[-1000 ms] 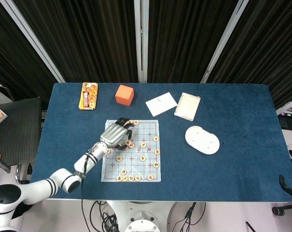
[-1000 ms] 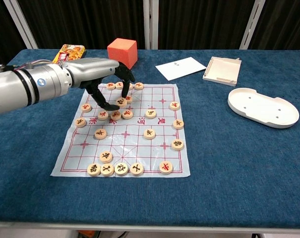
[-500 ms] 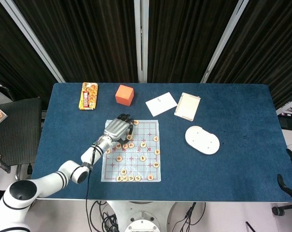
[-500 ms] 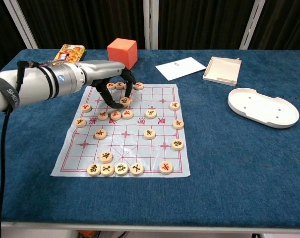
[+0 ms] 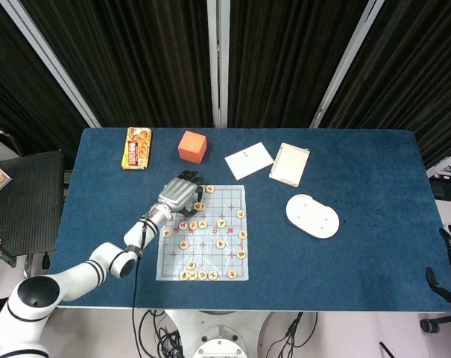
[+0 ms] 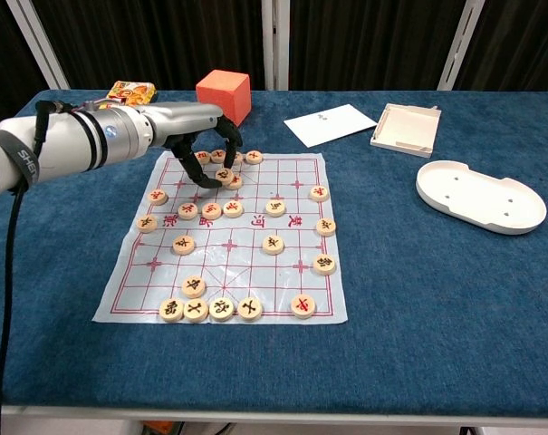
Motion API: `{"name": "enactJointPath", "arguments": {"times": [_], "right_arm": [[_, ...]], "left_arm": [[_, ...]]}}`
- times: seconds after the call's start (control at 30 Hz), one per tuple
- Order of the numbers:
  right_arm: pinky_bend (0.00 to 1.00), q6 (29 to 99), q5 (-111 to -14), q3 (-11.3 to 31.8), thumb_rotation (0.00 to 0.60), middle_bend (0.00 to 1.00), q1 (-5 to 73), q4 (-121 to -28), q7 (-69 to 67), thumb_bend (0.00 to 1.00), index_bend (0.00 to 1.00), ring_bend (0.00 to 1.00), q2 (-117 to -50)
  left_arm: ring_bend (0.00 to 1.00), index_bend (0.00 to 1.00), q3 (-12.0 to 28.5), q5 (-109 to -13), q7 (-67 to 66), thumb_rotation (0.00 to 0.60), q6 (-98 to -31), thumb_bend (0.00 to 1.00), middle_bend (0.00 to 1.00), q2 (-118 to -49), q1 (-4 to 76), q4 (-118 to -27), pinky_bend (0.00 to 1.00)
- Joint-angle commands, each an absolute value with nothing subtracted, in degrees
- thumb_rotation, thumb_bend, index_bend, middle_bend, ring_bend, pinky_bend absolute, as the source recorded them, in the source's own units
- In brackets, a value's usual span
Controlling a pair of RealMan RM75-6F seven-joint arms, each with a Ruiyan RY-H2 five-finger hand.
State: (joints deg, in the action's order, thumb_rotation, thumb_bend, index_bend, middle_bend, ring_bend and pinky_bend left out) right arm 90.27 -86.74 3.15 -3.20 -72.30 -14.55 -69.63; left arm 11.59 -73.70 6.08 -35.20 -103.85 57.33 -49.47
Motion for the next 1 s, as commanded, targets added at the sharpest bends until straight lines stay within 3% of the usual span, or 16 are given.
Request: {"name": "enactJointPath", "arguments": {"times": [0.03, 0.73, 1.0], "right_arm": [[0.00, 89.9, -86.4, 3.2, 0.600, 0.00, -3.1, -72.0, -14.7, 0.33, 0.00, 0.00, -69.8], [0.00, 89.9, -86.2, 3.1, 0.600, 0.00, -3.2, -71.7, -14.7, 0.33, 0.00, 0.00, -69.7], [0.00, 90.3, -86.4, 3.0, 0.600, 0.00, -3.4, -71.9, -14.4, 0.33, 0.00, 0.00, -69.6]], "left_arm": [[0.00, 0.55, 11.4, -73.9, 6.8, 0.600, -35.2, 0.31, 0.16, -104.3, 57.5, -48.9, 0.07], [0.00, 0.54, 11.0, -74.4, 8.1, 0.600, -35.0, 0.31, 0.16, -105.0, 58.6, -47.9, 0.07], [0.00, 0.47, 10.8, -74.5, 8.6, 0.600, -34.8, 0.31, 0.16, -104.9, 58.8, -47.7, 0.08]]}}
